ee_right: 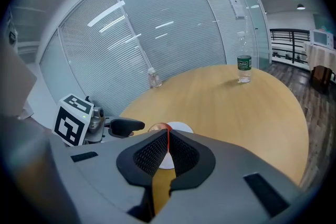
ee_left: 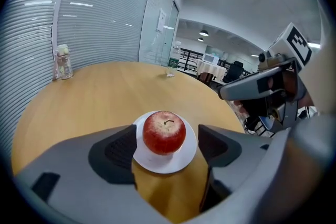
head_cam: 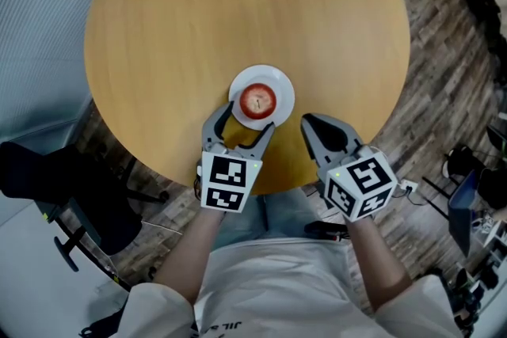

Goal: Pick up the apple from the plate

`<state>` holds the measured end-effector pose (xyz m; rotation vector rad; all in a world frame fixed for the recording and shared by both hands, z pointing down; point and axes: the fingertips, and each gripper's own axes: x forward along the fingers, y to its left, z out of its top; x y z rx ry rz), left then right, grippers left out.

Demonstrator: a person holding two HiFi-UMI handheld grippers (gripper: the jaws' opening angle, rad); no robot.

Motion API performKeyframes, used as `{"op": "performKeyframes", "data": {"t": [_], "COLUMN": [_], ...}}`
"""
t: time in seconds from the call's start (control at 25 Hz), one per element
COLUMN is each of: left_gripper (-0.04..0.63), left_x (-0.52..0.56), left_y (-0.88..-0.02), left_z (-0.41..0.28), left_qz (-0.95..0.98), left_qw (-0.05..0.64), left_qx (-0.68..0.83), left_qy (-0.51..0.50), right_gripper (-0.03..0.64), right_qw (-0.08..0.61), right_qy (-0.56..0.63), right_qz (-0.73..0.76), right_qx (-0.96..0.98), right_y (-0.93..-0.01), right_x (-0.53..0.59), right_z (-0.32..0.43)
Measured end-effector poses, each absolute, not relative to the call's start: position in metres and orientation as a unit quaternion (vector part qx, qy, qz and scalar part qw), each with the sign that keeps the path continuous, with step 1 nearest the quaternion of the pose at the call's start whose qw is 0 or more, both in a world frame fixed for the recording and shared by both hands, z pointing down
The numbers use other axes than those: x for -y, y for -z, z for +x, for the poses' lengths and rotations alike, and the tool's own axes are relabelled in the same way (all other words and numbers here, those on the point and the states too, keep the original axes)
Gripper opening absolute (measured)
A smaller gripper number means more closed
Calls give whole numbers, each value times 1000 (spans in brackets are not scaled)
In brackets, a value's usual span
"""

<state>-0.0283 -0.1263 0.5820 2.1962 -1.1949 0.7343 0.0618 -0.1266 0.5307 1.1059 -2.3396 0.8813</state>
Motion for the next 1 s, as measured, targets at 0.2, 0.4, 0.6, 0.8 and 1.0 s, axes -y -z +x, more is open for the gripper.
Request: {"op": "performKeyframes", "data": {"t": [0.2,0.4,0.6,0.8,1.0], "left_gripper": [379,390,390,390,388], "left_x": [132,139,143,145,144], "left_y": [-595,-605,-611,-617,-624], "left_z": [-26,-20,-18,-16,-17], "left_qz": [809,809,808,807,803], "left_qw": [267,267,272,273,274], "left_qx": [441,438,437,434,436], "left_qy": [-282,-288,-286,-294,-300], "right_gripper": [32,32,32,32,32], "right_qw": [208,213,216,217,219], "right_qy": [-321,-324,-329,-331,-334], "right_qz": [395,391,387,389,390], "right_qx": [835,835,834,832,830], "right_y": [-538,-542,-546,-548,-549], "right_x": [127,126,124,124,123], "right_z": [64,63,61,63,65]}}
